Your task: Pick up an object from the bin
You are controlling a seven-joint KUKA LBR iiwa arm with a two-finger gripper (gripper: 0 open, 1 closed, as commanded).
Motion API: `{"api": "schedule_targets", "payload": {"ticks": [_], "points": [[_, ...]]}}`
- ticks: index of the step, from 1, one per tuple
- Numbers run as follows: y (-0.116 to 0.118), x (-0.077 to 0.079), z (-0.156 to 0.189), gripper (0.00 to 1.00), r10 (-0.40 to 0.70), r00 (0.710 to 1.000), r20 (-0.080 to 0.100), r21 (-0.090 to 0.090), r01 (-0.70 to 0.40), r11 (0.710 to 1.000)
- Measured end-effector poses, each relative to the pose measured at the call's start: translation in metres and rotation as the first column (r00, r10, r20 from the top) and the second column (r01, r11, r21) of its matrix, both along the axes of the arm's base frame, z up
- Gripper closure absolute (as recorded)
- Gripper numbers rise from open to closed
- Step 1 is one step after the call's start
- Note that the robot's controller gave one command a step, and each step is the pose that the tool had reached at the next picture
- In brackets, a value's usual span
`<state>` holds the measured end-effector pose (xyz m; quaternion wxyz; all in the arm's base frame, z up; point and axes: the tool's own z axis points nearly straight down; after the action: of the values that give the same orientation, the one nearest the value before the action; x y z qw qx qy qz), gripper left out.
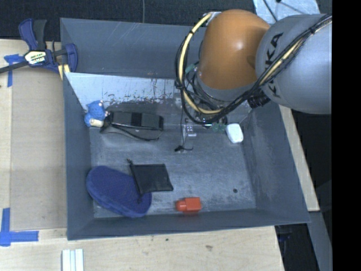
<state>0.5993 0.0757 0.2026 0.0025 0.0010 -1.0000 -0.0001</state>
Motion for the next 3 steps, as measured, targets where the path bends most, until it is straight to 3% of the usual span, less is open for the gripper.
{"api": "schedule_targets", "payload": {"ticks": [1,2,3], "points": [[0.069,-0.059,-0.136,0.00,0.161,0.987,0.001,0.000,-0.161,0.987],[0.074,-0.065,-0.102,0.00,0.027,1.000,0.012,0.001,-0.027,1.000],[0.063,-0.074,-0.093,0.00,-0.192,0.981,0.005,0.000,0.192,0.981]]}}
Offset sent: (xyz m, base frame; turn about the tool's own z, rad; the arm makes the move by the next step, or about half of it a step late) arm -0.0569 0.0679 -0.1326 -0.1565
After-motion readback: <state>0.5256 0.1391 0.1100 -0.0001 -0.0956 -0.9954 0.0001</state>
